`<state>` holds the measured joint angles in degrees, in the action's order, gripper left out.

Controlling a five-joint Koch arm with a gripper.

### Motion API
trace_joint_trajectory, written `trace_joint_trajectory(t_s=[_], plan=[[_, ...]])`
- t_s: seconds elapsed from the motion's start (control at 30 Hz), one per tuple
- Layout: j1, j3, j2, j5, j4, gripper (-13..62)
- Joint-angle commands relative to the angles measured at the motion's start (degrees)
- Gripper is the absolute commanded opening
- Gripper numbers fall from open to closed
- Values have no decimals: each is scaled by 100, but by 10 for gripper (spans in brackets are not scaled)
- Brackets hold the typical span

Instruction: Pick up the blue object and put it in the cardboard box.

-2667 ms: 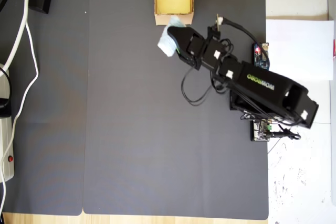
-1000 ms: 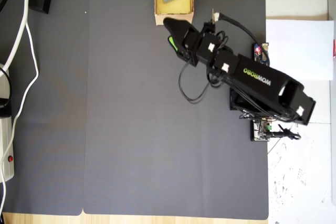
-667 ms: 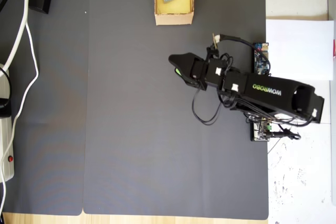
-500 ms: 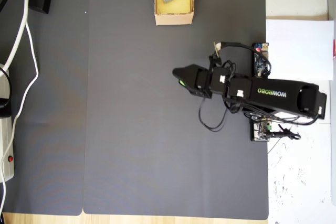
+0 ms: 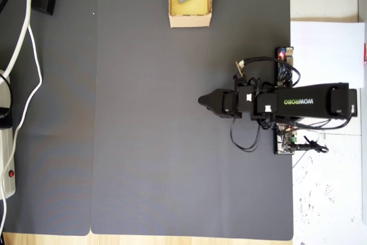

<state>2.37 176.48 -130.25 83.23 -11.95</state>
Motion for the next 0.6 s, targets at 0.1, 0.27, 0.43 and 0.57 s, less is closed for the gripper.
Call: trace_joint_trajectory(t_s=[0.1, 0.27, 0.43, 0.57], plan=[[-35, 220, -545, 105, 439, 342], [-9, 220, -545, 88, 1318, 343], [18, 220, -545, 88, 1503, 340], [44, 220, -545, 79, 1503, 341]])
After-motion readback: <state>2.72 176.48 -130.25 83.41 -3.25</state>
